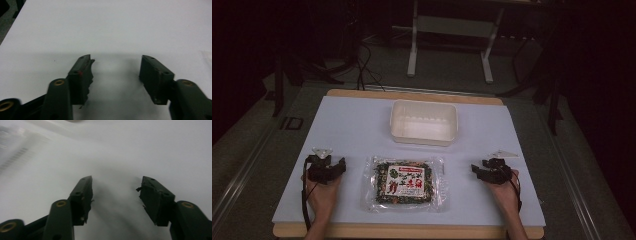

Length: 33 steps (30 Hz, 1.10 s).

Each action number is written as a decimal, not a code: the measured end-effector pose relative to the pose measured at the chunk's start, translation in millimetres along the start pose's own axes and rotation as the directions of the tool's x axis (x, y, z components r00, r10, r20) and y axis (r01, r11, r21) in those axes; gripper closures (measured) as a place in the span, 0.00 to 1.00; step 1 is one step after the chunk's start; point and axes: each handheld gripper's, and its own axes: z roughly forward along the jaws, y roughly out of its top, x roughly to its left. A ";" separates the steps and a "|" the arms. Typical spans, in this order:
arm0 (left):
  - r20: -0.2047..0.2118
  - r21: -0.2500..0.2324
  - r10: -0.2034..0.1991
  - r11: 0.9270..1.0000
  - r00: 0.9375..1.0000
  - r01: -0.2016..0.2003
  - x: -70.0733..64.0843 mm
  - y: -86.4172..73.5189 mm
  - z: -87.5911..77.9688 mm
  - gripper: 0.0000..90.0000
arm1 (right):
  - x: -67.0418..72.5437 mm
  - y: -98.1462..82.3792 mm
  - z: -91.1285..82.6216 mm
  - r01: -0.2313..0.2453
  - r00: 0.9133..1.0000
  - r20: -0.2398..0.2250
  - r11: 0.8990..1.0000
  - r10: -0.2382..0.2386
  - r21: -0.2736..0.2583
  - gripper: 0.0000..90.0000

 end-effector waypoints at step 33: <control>0.048 0.005 0.069 0.998 0.996 -0.070 -5.2 0.2 -0.2 0.53 | 82.4 8.9 7.0 0.092 0.934 -0.353 0.989 -0.045 0.119 0.34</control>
